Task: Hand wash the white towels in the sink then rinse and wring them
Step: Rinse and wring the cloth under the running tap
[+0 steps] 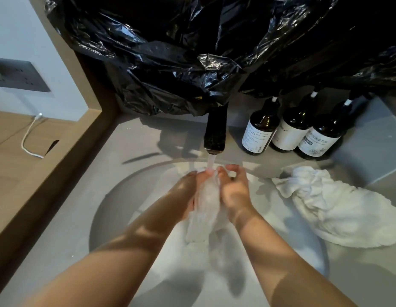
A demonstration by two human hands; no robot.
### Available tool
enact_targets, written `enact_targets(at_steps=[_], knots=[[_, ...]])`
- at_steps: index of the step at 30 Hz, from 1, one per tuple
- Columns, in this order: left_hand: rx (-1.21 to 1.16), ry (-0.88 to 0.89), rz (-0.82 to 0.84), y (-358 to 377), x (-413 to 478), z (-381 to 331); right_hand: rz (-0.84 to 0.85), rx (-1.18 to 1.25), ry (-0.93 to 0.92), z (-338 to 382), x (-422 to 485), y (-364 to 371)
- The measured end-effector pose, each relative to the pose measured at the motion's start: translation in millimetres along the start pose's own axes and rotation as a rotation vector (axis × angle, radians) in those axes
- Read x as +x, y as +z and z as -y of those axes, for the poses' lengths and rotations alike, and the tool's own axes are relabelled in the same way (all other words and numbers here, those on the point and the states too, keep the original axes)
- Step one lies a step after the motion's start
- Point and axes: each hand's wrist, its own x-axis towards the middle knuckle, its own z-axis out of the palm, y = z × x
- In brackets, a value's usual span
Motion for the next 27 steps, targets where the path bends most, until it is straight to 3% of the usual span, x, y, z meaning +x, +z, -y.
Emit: enact_targets(at_steps=[3,6,12,15,18,20,23,27], knots=[[-0.018,0.022,-0.009,-13.2,-6.4,1.3,0.23,0.154,0.202,6.7,-5.6,-11.0],[-0.03,-0.058,0.059,-19.7,-7.7,10.4,0.404,0.055,0.223,-1.7,-16.2,-13.6],[-0.118,0.075,0.116,-23.0,-14.3,9.0,0.179,0.229,0.367,-12.6,-24.0,-15.5],[-0.174,0.104,0.148,-21.2,-11.0,-1.3,0.14,0.171,0.234,12.7,-27.1,-13.8],[-0.266,0.185,0.248,-17.3,-14.6,-13.6,0.207,0.545,0.131,41.0,-29.5,-17.1],[-0.392,0.183,0.202,-21.9,-15.9,-21.1,0.315,0.687,0.1,46.8,-29.3,-21.3],[-0.41,0.083,0.106,-27.7,-14.2,-21.6,0.444,0.274,0.092,30.7,-24.1,-19.5],[-0.186,-0.168,0.066,-26.2,-22.9,-19.5,0.567,-0.205,0.082,10.8,-23.5,-10.1]])
